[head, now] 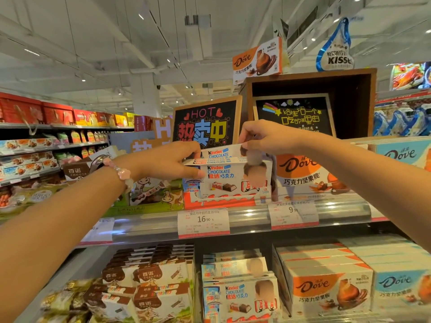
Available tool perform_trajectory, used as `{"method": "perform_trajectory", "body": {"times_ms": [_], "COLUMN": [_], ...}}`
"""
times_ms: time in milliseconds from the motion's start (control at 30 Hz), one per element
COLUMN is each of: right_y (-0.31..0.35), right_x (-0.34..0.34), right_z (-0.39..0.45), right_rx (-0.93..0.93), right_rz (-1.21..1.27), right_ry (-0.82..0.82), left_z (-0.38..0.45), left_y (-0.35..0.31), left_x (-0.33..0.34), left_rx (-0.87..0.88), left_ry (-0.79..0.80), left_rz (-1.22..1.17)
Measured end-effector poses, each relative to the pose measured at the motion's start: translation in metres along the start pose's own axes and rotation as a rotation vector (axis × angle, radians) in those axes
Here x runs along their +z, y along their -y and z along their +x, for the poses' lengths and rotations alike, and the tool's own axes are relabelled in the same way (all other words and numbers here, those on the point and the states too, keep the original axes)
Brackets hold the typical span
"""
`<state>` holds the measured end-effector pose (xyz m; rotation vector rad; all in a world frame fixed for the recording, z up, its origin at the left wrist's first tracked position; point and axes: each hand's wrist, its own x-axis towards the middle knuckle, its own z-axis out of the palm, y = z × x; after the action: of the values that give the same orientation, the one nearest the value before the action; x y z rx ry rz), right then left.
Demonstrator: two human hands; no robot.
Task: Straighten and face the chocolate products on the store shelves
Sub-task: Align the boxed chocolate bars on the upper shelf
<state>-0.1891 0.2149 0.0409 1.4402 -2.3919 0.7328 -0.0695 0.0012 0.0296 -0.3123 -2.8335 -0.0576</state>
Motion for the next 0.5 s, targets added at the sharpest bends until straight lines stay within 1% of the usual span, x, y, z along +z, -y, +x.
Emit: {"method": "perform_trajectory", "body": {"times_ms": [133, 233, 300, 400, 467, 500], "right_y": [0.004, 0.005, 0.002, -0.002, -0.005, -0.007], "right_x": [-0.01, -0.022, -0.025, -0.023, -0.019, -0.017], "right_z": [0.001, 0.001, -0.001, -0.006, -0.009, -0.011], "right_rx": [0.026, 0.038, 0.061, 0.058, 0.057, 0.061], "right_rz": [0.028, -0.101, -0.122, -0.067, -0.018, 0.014], "right_ry": [0.124, 0.185, 0.191, 0.174, 0.135, 0.117], "left_z": [-0.001, -0.001, -0.002, 0.002, 0.006, 0.008], "left_y": [-0.002, -0.001, -0.004, -0.004, 0.003, 0.006], "left_x": [0.0, 0.0, -0.003, -0.007, -0.009, -0.01], "left_rx": [-0.01, -0.015, -0.02, -0.056, -0.091, -0.094], "left_ry": [0.042, 0.075, 0.072, -0.001, -0.051, -0.045], "left_rz": [0.006, 0.015, -0.03, -0.243, -0.226, -0.191]}}
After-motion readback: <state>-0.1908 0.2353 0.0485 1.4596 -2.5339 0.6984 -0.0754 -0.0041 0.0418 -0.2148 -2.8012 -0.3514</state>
